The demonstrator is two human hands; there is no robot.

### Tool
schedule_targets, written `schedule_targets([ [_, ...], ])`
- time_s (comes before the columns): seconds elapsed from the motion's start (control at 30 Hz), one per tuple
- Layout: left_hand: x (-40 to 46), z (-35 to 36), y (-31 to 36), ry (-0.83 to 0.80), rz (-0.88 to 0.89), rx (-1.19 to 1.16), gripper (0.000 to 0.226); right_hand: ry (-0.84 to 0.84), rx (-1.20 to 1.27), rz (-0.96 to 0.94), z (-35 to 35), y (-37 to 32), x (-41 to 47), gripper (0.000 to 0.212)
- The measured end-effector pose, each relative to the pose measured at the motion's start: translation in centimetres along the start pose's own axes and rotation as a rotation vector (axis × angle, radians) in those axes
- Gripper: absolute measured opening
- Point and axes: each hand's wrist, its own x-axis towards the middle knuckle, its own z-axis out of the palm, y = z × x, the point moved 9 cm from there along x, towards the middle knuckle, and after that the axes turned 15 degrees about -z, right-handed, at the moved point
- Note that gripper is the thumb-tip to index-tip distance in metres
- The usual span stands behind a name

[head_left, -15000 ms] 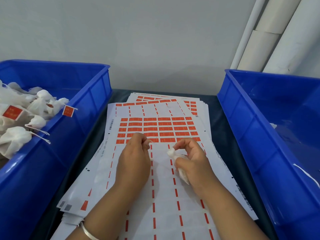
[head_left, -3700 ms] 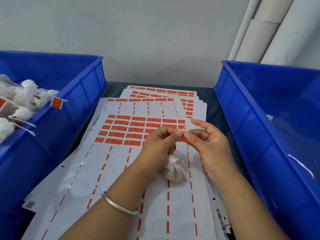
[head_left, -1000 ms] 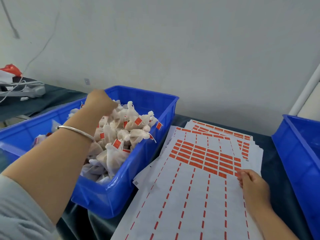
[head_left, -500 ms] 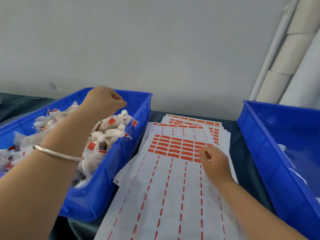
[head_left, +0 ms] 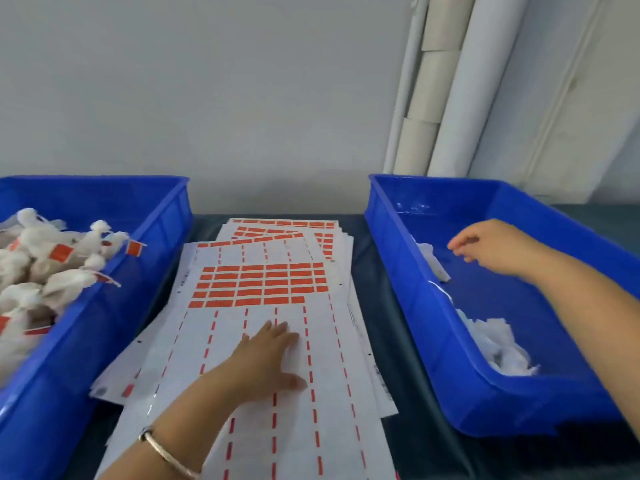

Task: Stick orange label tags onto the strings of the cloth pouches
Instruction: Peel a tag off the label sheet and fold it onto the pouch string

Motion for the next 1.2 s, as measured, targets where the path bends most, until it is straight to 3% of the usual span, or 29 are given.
schedule_targets([
  [0.13,1.1,1.2,0.4,0.123,0.034,-0.060,0.078,-0.486,-0.276,0.045,3.5,4.8,-2.4,0.031],
  [0.23,1.1,1.7,0.4,0.240,0.055,-0.007,0.078,-0.626,-0.178,0.029,5.9,5.4,-4.2,0.030],
  [0.33,1.0,1.8,0.2,0.299,0.042,0.008,0.085,-0.543,-0.049,0.002,6.7,5.0,-4.3,0.020],
  [0.43,0.7,1.6,0.3,0.328,0.037,0.009,0.090,-0.493,-0.081,0.010,6.4,5.3,-3.8,0.018],
  [0.77,0.4,1.4,0.3,0.345,0.027,0.002,0.090,-0.561,-0.120,0.142,3.2,8.2,-5.7,0.010],
  [1.1,0.2,1.4,0.5,0.344,0.018,-0.008,0.090,-0.326,0.092,0.104,-0.1,7.5,-6.0,0.014],
  [1.2,0.1,1.3,0.5,0.347,0.016,-0.019,0.090,-0.184,0.128,0.083,-1.9,6.6,-5.4,0.019],
])
